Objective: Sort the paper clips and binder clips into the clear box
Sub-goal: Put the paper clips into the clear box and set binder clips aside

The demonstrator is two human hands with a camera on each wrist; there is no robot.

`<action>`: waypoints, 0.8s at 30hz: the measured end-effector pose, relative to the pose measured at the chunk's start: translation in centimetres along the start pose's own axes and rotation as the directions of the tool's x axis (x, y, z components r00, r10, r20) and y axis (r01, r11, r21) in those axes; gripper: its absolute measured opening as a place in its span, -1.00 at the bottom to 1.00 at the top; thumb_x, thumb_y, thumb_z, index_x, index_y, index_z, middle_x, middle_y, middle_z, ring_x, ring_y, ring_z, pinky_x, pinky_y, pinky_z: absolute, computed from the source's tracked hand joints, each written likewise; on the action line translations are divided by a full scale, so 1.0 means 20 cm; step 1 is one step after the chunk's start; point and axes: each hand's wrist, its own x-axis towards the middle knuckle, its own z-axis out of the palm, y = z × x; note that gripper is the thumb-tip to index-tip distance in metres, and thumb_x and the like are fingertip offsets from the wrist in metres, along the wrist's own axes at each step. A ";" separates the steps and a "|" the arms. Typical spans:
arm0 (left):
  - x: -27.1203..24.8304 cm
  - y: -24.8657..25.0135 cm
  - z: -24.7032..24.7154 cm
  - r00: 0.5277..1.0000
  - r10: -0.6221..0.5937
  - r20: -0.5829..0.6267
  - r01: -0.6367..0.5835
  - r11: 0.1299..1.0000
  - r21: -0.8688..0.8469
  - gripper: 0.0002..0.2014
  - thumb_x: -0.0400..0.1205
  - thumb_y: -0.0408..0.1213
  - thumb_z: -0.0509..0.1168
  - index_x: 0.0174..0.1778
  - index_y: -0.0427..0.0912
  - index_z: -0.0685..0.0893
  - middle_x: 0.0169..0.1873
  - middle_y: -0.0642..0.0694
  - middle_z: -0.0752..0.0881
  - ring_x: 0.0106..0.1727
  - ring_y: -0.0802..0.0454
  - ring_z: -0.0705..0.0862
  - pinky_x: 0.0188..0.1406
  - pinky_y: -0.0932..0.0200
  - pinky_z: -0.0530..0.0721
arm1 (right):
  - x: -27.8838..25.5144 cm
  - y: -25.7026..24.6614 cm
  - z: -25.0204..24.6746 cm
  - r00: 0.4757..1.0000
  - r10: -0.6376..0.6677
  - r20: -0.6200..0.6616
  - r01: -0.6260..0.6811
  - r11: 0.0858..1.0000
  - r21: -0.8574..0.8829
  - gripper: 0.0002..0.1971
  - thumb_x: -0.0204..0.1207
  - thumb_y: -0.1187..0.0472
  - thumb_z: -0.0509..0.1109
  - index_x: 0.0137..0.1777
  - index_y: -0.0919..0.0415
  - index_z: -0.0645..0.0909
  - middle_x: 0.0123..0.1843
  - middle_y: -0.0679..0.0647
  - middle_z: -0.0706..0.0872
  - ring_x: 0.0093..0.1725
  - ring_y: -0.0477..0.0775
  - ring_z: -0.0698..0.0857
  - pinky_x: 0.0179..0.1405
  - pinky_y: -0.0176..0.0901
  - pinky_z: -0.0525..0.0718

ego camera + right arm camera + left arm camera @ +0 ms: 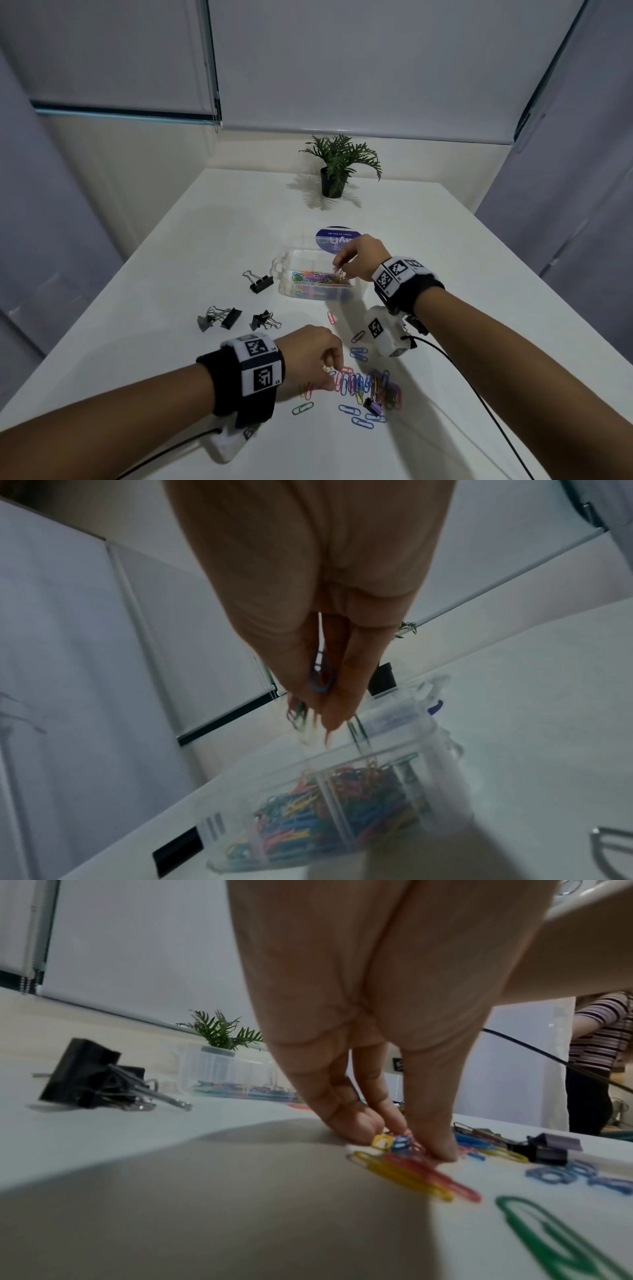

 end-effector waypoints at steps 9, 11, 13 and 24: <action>-0.06 -0.02 -0.13 0.975 -0.052 0.216 0.041 0.998 0.053 -0.24 0.29 -0.03 0.59 0.35 -0.05 0.39 0.22 0.00 0.48 0.12 0.10 0.51 0.04 0.31 0.52 | -0.09 0.08 -0.02 0.994 -0.111 0.003 0.111 0.994 0.015 -0.79 0.47 0.42 0.31 -0.09 0.21 0.77 -0.05 0.13 0.80 -0.15 -0.01 0.67 -0.06 -0.23 0.56; -0.09 -0.04 -0.11 0.973 -0.048 0.224 0.032 0.997 0.074 -0.22 0.27 -0.01 0.60 0.34 -0.03 0.37 0.24 0.01 0.45 0.16 0.08 0.51 0.13 0.25 0.53 | -0.17 0.11 -0.04 0.988 -0.145 0.044 0.143 0.989 0.048 -0.82 0.45 0.42 0.37 -0.16 0.17 0.76 -0.16 0.09 0.77 -0.24 0.00 0.67 -0.11 -0.20 0.62; -0.12 -0.06 -0.08 0.980 -0.039 0.194 0.017 0.993 0.114 -0.26 0.28 0.03 0.57 0.30 -0.01 0.37 0.16 0.06 0.43 0.07 0.09 0.49 0.03 0.23 0.53 | -0.27 0.14 -0.06 0.967 -0.187 0.172 0.183 0.982 0.036 -0.78 0.40 0.37 0.46 -0.26 -0.02 0.70 -0.21 0.02 0.75 -0.31 -0.08 0.66 -0.21 -0.30 0.62; -0.09 -0.08 0.00 0.998 -0.031 0.055 0.034 0.999 -0.039 -0.72 0.46 -0.36 0.41 0.07 -0.08 0.59 -0.06 0.06 0.56 -0.32 0.27 0.46 -0.31 0.39 0.46 | -0.74 0.24 0.04 0.844 -0.234 0.482 0.323 0.940 -0.109 -0.65 0.15 -0.11 0.61 -0.22 0.10 0.68 -0.39 -0.18 0.61 -0.35 -0.14 0.59 -0.33 -0.40 0.51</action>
